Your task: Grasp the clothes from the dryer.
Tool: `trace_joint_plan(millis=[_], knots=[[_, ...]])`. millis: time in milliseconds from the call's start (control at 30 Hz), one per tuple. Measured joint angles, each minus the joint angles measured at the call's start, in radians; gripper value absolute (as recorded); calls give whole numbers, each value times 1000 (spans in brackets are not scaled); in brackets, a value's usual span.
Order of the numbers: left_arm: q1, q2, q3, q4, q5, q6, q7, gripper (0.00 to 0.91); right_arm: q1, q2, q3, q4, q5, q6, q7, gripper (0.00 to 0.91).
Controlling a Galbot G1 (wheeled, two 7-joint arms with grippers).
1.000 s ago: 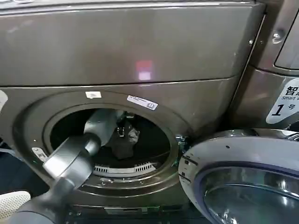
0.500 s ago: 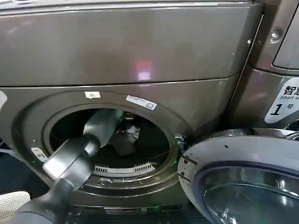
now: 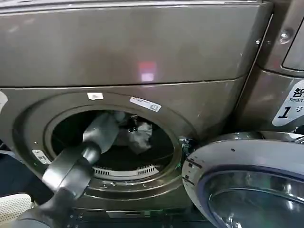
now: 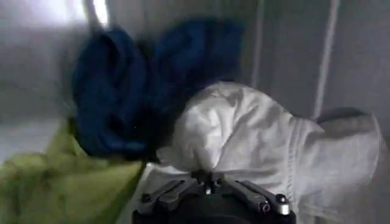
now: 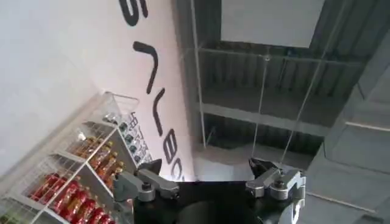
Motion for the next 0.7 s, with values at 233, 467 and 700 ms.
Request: trace_joint_plan(millis=[233, 467, 700], knots=[[141, 23, -117, -210, -157, -25, -142, 0, 8, 0, -6, 2, -1, 0, 1, 907], [310, 13, -224, -428, -340, -59, -274, 0, 13, 0, -15, 9, 1, 1, 5, 907], [444, -19, -316, -617, -464, -123, -433, 0, 12, -2, -18, 9, 4, -5, 13, 907]])
